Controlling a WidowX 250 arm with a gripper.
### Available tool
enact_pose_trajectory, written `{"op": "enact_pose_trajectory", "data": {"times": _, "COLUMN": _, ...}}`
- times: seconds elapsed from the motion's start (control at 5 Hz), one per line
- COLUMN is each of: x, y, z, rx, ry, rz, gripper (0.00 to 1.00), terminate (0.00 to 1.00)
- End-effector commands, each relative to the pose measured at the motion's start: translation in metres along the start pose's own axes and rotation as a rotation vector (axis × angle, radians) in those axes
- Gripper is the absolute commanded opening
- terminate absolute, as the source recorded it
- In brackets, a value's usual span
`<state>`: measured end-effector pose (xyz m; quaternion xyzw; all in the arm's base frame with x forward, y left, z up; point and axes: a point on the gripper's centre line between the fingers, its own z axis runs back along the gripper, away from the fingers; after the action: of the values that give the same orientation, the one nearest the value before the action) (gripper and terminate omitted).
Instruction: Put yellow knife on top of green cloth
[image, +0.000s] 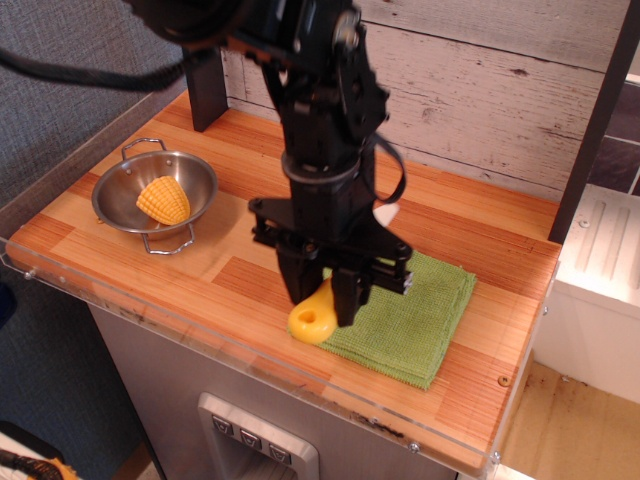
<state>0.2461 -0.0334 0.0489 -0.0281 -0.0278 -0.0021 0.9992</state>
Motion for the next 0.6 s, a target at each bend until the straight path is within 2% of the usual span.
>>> {"op": "enact_pose_trajectory", "data": {"times": 0.0, "x": 0.0197, "y": -0.0054, "z": -0.0057, "rx": -0.01, "ry": -0.064, "rz": -0.022, "gripper": 0.0, "terminate": 0.0}}
{"op": "enact_pose_trajectory", "data": {"times": 0.2, "x": 0.0157, "y": -0.0118, "z": -0.0069, "rx": -0.015, "ry": -0.052, "rz": -0.071, "gripper": 1.0, "terminate": 0.0}}
{"op": "enact_pose_trajectory", "data": {"times": 0.4, "x": 0.0157, "y": -0.0125, "z": 0.0015, "rx": -0.028, "ry": -0.078, "rz": -0.075, "gripper": 1.0, "terminate": 0.0}}
